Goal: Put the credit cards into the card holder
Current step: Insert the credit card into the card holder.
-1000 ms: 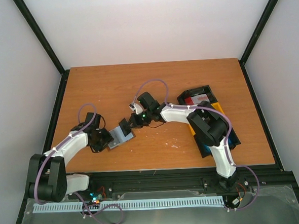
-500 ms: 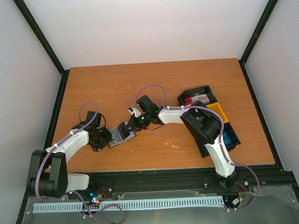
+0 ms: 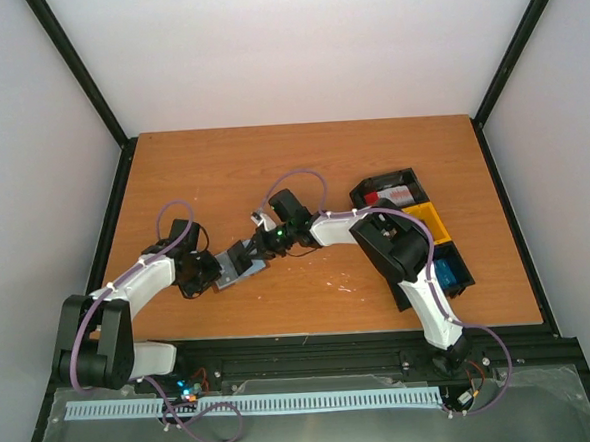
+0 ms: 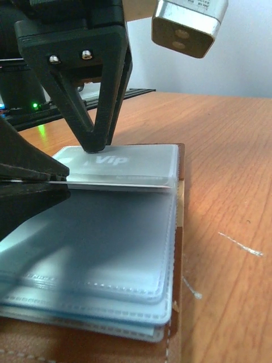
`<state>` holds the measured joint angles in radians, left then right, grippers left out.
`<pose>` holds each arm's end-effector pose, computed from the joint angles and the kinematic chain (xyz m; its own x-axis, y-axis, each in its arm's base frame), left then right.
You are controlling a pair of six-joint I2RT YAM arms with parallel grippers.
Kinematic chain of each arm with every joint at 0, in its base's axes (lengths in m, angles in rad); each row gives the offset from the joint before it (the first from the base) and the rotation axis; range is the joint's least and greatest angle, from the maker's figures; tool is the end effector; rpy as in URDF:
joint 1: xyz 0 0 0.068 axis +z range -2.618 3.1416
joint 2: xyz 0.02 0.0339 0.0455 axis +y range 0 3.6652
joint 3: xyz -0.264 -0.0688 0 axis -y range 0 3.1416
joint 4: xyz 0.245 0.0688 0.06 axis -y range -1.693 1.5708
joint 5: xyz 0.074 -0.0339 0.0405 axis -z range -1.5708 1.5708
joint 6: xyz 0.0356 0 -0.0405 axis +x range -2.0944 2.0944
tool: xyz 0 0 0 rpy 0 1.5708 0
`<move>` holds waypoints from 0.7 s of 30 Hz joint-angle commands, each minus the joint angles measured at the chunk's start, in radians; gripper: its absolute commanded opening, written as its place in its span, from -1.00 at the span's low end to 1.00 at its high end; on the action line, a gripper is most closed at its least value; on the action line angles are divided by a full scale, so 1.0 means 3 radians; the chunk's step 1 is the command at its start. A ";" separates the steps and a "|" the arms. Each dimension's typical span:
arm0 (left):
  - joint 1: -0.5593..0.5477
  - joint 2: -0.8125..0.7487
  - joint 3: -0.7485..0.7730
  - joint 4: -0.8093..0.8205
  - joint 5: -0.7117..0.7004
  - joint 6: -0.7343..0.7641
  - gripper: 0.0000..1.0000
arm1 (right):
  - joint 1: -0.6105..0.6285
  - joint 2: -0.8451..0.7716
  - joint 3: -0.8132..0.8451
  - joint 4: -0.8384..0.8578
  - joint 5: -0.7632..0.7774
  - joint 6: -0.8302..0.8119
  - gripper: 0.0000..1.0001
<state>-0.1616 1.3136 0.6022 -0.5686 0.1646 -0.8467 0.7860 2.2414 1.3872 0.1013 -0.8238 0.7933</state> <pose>0.2052 -0.0394 0.1498 -0.7800 -0.6216 -0.0723 -0.5724 0.7555 -0.3188 0.3079 0.3453 0.1079 -0.9512 -0.2672 -0.1543 -0.2583 0.4159 0.8720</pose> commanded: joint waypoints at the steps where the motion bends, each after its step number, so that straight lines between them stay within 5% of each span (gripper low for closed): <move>1: 0.0021 0.0116 -0.0041 0.0054 -0.0048 0.0077 -0.51 | 0.0018 0.0037 -0.0022 0.0177 -0.0056 0.0096 -0.94; 21: 0.0022 0.0153 -0.0023 0.0099 0.0049 0.0107 -0.50 | 0.0056 0.0215 -0.0071 0.0112 -0.0053 -0.0001 -0.94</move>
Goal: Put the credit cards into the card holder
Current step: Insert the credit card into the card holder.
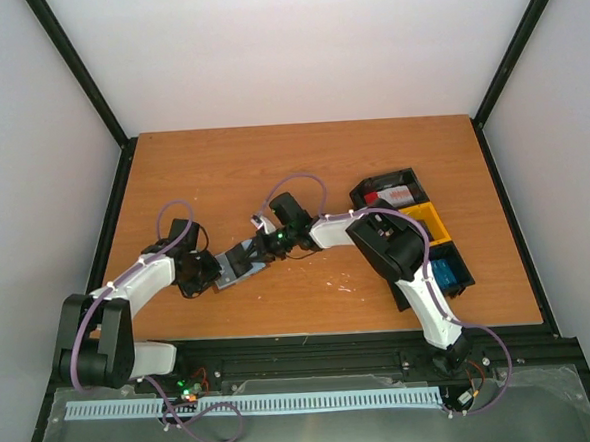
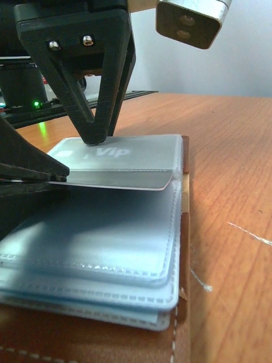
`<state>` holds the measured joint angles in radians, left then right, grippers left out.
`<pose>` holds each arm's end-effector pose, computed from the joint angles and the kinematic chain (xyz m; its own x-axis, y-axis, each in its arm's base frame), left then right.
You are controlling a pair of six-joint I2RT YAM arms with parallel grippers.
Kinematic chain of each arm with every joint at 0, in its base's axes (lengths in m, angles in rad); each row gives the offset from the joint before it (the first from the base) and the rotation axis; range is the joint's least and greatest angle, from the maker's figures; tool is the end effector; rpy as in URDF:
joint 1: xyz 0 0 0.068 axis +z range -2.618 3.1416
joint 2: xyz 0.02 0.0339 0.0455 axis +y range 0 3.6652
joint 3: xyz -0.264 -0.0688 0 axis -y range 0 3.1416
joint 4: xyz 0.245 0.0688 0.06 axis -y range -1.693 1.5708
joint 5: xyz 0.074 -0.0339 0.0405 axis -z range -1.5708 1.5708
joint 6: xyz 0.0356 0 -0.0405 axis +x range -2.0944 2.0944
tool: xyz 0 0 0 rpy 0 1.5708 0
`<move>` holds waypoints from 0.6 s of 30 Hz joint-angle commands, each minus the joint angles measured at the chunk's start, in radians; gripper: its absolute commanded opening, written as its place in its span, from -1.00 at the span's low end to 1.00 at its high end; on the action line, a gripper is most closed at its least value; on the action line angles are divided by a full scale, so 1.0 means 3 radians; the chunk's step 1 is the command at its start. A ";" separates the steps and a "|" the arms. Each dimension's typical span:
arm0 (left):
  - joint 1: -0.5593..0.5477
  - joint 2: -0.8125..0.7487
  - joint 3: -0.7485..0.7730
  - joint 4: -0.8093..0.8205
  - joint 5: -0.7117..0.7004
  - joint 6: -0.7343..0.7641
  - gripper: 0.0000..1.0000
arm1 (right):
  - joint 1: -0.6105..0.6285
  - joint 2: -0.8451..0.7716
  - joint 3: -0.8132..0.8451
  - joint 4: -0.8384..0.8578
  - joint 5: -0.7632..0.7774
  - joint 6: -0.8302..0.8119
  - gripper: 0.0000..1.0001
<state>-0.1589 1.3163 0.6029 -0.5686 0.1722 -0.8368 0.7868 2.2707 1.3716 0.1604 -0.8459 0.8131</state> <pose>0.2055 -0.0391 0.1495 -0.7855 -0.6150 -0.0688 -0.5661 0.7591 -0.3215 0.3071 0.3457 0.0953 -0.9517 -0.2722 -0.1420 -0.2459 0.3988 0.8835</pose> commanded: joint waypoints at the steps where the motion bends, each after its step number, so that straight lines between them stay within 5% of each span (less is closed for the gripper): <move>1: 0.0013 0.0150 -0.0028 0.0107 0.0035 0.0080 -0.50 | 0.0059 0.0121 -0.0015 -0.0085 0.0014 -0.0060 -0.94; 18: 0.0013 0.0173 -0.0080 0.0205 0.0218 0.0116 -0.49 | 0.0149 0.0133 0.0004 0.0054 0.0124 0.0186 -0.94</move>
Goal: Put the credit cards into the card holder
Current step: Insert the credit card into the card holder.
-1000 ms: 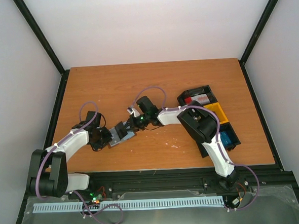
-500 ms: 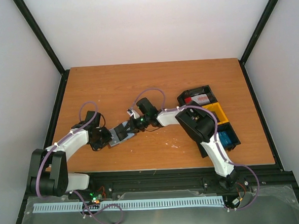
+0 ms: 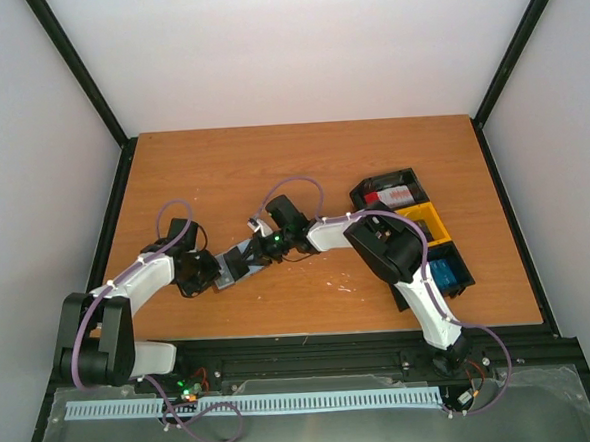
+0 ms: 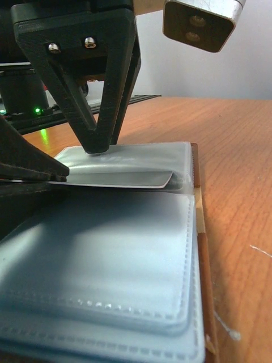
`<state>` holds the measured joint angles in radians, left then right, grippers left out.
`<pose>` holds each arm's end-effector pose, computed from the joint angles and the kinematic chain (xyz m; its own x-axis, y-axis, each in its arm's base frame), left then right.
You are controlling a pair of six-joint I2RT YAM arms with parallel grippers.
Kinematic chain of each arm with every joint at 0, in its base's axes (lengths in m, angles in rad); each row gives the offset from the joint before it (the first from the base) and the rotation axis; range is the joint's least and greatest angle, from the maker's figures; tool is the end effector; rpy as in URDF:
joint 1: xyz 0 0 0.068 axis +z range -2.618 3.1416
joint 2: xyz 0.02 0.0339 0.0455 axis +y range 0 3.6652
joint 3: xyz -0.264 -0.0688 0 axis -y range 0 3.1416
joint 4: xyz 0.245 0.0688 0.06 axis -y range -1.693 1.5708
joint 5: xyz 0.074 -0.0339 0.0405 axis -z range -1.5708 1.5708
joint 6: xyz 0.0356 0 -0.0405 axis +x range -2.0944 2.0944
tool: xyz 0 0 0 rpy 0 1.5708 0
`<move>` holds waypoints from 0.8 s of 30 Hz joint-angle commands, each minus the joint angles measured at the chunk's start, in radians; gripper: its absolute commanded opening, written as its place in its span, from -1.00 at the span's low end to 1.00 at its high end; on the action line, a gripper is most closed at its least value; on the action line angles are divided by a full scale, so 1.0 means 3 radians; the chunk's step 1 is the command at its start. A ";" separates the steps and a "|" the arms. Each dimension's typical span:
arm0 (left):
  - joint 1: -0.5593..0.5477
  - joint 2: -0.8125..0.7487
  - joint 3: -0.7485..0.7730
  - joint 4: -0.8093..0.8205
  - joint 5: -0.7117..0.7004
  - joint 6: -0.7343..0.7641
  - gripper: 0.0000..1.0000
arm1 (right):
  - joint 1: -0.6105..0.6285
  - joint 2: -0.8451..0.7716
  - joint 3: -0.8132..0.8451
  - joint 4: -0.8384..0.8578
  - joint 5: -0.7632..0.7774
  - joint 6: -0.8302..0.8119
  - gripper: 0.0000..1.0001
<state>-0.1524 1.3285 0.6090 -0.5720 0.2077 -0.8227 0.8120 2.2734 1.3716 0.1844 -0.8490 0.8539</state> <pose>0.2069 -0.0392 0.1488 -0.7964 -0.6033 -0.0422 -0.5571 0.7590 -0.3369 0.2992 0.3544 0.0959 -0.9520 -0.2802 -0.1231 -0.2297 0.3887 0.8923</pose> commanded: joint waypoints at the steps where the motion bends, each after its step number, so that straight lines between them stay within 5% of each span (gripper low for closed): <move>1: -0.0008 0.0128 -0.0106 0.0218 0.0100 0.0064 -0.49 | 0.0065 0.0128 0.0000 -0.0027 0.0162 0.0059 -0.94; 18: -0.0008 0.0141 -0.0095 0.0232 0.0119 0.0085 -0.47 | 0.0069 0.0254 0.0082 0.0026 0.0078 0.0129 -0.93; 24: -0.0008 0.0165 -0.0054 0.0235 0.0089 0.0071 -0.41 | 0.0095 0.0196 0.0222 -0.0408 0.0053 -0.0190 -0.88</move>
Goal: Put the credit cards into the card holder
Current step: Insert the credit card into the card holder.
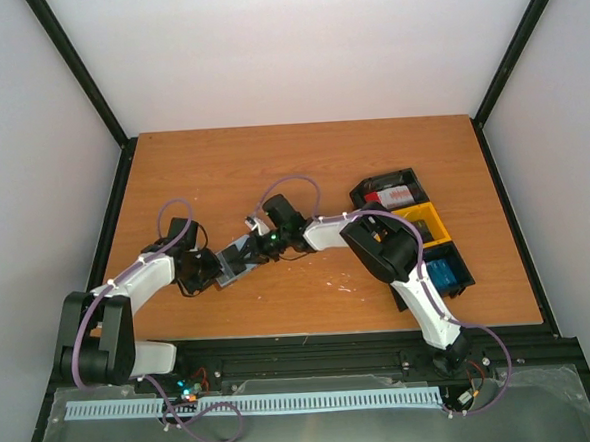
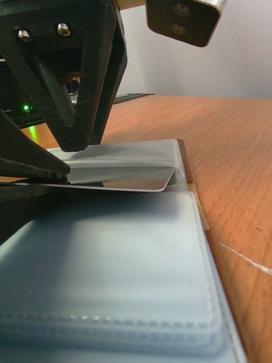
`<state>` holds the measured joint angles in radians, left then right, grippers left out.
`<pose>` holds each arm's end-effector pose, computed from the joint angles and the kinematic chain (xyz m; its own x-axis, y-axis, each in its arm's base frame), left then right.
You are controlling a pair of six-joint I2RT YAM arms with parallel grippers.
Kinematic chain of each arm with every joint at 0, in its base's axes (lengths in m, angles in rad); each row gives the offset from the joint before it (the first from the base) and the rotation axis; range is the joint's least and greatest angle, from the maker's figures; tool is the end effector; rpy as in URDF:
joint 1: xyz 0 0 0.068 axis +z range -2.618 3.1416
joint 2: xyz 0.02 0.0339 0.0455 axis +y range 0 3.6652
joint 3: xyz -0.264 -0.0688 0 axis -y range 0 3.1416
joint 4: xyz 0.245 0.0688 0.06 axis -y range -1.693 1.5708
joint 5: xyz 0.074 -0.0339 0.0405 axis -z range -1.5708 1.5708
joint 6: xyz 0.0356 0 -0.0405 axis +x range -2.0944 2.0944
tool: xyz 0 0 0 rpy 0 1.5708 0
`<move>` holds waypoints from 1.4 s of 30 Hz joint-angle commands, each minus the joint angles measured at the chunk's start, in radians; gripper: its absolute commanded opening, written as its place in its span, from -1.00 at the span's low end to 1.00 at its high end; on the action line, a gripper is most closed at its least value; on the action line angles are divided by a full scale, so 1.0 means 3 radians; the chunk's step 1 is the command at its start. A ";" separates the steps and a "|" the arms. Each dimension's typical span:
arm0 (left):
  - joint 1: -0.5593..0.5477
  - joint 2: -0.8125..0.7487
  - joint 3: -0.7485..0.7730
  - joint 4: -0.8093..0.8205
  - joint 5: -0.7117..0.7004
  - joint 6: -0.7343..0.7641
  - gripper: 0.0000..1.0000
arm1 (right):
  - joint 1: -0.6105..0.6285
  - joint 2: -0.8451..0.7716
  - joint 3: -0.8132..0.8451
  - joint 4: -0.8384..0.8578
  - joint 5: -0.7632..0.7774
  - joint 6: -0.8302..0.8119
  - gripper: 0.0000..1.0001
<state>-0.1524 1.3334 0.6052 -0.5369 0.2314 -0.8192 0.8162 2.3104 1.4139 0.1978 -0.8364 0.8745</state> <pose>0.2097 -0.0405 0.1482 -0.8014 -0.5964 -0.0457 -0.5412 0.7555 -0.3692 0.3045 0.3625 0.0917 -0.9558 -0.2660 -0.1248 -0.2248 0.3884 0.8937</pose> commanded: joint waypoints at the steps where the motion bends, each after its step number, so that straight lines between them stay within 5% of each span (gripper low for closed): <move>1: -0.0008 0.0145 -0.0036 0.0108 -0.0008 0.0053 -0.41 | 0.0081 0.0068 0.0133 -0.0577 0.0044 -0.0332 -0.87; 14: -0.0008 0.0047 -0.0029 0.0068 -0.0296 -0.0041 -0.41 | 0.0055 0.0212 0.0661 -0.1526 -0.0020 -0.0850 -0.94; 27: -0.0008 -0.0022 -0.0058 0.0032 -0.0468 -0.0198 -0.52 | 0.0011 0.0375 0.0750 -0.1772 -0.0101 -0.0894 -0.94; 42: -0.0008 0.0017 -0.0145 0.0185 -0.0135 -0.0247 -0.49 | 0.0136 0.0149 0.0358 -0.0783 0.0115 -0.0170 -0.92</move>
<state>-0.1551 1.3197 0.5949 -0.5186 0.1699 -0.8761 0.8230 2.3695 1.5860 -0.0776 -0.8818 0.7448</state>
